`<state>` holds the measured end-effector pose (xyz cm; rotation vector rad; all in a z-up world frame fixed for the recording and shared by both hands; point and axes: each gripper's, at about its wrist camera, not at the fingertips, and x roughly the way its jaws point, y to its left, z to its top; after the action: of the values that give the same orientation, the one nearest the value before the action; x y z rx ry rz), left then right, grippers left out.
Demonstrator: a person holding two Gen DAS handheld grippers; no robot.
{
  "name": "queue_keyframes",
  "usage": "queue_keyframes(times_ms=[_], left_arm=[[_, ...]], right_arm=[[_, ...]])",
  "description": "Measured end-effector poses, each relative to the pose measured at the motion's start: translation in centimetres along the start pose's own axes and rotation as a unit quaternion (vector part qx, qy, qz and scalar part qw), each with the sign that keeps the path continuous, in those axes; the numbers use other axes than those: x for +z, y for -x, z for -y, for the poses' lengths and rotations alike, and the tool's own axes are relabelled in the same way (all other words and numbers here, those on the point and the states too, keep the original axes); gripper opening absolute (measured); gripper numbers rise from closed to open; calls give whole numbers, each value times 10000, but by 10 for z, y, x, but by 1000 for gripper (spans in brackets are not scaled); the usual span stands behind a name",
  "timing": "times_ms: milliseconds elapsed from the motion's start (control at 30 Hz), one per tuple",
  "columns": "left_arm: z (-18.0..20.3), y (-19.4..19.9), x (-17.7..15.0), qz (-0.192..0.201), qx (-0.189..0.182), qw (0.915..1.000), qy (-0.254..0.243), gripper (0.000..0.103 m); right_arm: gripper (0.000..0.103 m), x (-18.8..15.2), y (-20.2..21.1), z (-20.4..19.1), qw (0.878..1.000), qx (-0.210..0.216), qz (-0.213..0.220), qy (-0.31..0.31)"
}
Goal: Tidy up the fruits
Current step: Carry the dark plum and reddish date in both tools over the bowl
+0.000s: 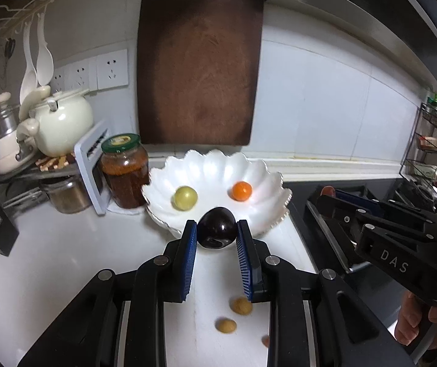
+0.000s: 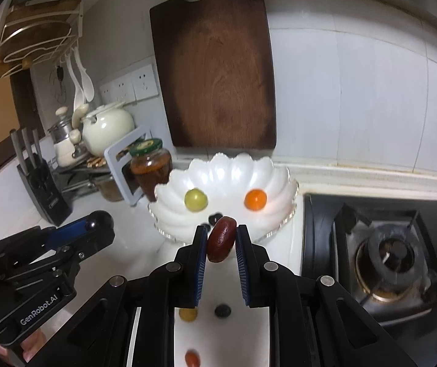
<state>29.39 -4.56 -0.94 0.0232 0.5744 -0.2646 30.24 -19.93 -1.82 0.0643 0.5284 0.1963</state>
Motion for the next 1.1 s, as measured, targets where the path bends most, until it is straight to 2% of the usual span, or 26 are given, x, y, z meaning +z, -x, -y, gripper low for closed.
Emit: queue_keyframes(times_ms=[233, 433, 633, 1100], left_arm=[[-9, -11, 20, 33, 70, 9999, 92, 26], [-20, -29, 35, -48, 59, 9998, 203, 26], [-27, -52, 51, -143, 159, 9997, 92, 26], [-45, -117, 66, -703, 247, 9971, 147, 26]], right_arm=[[20, 20, -15, 1, 10000, -18, 66, 64], [20, 34, -37, 3, 9999, -36, -61, 110], [20, 46, -60, 5, 9996, -80, -203, 164], [20, 58, -129, 20, 9947, -309, -975, 64]])
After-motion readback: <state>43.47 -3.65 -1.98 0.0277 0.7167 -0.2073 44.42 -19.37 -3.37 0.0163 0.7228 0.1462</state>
